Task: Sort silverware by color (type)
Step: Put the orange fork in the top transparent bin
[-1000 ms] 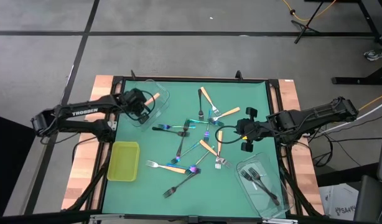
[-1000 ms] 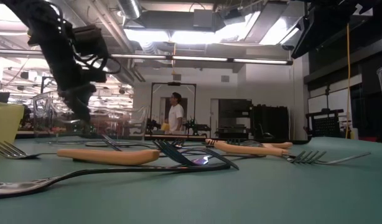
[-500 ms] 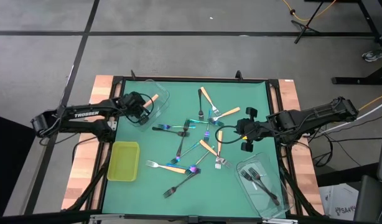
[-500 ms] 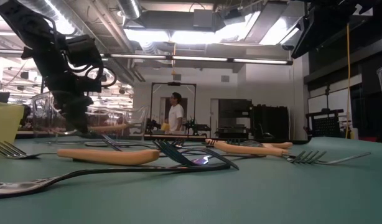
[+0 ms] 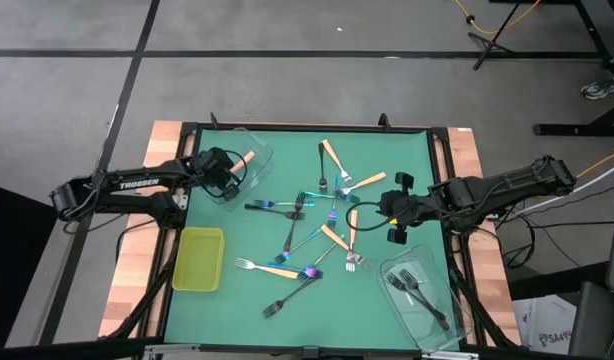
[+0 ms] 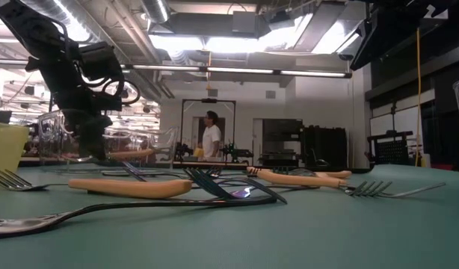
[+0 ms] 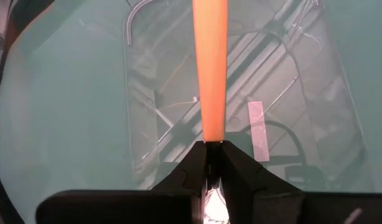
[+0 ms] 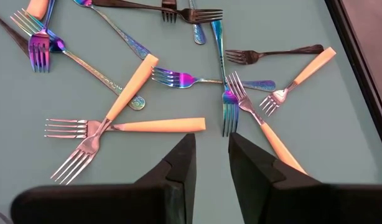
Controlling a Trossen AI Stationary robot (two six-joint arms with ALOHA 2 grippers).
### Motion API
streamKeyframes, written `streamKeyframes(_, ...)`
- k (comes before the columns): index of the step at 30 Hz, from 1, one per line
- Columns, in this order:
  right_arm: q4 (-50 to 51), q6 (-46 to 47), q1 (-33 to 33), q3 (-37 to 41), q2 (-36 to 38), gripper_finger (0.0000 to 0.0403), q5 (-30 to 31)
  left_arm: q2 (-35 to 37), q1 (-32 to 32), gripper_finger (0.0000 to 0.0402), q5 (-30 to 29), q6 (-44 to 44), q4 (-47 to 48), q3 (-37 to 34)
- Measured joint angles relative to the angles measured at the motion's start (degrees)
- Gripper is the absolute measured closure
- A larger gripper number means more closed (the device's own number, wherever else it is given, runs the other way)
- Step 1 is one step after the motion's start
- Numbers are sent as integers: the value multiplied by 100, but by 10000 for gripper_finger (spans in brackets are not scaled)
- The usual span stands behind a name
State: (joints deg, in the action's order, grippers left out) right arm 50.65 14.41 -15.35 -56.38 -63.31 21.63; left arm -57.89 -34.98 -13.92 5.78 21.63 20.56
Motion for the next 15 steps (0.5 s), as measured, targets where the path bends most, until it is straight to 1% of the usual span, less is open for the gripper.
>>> streamKeyframes(15,0,0,1,-1,0,317,-2,-1,0,343,5,7,12,-2)
